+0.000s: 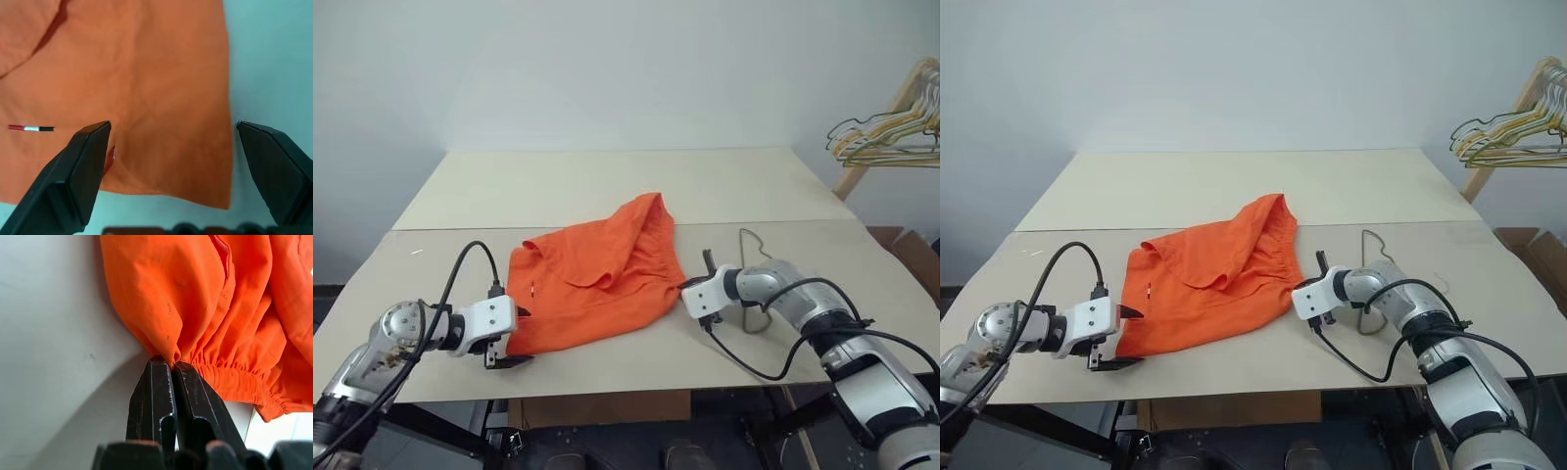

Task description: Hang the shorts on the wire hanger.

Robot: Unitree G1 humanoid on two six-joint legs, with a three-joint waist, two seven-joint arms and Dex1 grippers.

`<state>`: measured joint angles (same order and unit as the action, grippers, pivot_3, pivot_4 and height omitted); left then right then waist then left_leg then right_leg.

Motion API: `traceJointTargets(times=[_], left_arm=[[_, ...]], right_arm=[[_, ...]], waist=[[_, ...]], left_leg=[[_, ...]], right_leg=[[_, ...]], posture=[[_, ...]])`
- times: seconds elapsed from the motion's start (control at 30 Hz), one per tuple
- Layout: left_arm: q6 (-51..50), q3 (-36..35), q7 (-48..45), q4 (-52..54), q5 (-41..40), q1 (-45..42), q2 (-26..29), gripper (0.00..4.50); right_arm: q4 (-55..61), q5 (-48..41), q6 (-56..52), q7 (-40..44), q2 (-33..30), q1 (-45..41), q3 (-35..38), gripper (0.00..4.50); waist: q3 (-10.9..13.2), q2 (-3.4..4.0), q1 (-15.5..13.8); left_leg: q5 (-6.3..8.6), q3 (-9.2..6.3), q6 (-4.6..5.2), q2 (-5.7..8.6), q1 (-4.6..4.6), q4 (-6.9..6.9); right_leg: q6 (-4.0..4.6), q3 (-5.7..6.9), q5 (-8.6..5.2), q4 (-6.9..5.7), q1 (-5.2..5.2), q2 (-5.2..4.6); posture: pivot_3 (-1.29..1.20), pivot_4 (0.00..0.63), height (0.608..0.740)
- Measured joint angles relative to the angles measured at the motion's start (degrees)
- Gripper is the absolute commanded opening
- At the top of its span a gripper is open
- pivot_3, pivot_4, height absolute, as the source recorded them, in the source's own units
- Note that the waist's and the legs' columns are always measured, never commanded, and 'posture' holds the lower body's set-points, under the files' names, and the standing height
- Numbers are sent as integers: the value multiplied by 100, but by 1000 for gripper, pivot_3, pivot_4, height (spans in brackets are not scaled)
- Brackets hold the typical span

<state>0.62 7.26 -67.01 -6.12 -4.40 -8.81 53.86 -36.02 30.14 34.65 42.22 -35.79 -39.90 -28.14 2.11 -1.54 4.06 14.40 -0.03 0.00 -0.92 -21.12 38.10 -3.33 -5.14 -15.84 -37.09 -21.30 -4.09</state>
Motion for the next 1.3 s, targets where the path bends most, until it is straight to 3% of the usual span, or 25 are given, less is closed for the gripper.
traceJointTargets(times=[0.03,0.13,0.57,0.87,1.17,1.3], left_arm=[[120,56,-107,-167,2,-104,-4,4500],[339,138,-335,-458,-3,-272,-24,3892],[935,396,-407,-953,280,-491,-228,33],[871,376,-47,-706,511,-452,-215,33],[17,17,-479,983,92,637,735,33],[-100,-174,-128,1278,100,418,575,33]], right_arm=[[70,0,-39,0,-5,43,2,15],[207,0,-129,0,-30,81,5,0],[764,-83,-465,50,-81,421,89,0],[1849,-523,-974,599,-563,1125,372,0],[4195,-1794,-2111,1898,-1510,2433,739,0],[4474,-2343,-2990,2319,-1595,2257,986,0]], waist=[[0,0,6],[0,1,23],[-36,50,6],[-36,50,-27],[-30,42,-1],[-27,38,-77]], left_leg=[[0,2,0,1,1,0],[0,2,0,-1,2,0],[-1,0,1,2,12,0],[0,-3,1,2,4,0],[8,9,12,-16,-1,0],[7,15,12,-12,6,5]], right_leg=[[0,-1,0,-1,0,-2],[0,-1,0,-2,0,1],[-1,-1,0,-3,12,0],[-2,0,-1,1,9,-1],[-1,-10,-5,0,-3,17],[-3,-9,-4,4,7,13]], posture=[[-42,0,740],[-49,0,740],[-50,0,740],[-45,0,740],[-46,0,740],[-38,0,740]])
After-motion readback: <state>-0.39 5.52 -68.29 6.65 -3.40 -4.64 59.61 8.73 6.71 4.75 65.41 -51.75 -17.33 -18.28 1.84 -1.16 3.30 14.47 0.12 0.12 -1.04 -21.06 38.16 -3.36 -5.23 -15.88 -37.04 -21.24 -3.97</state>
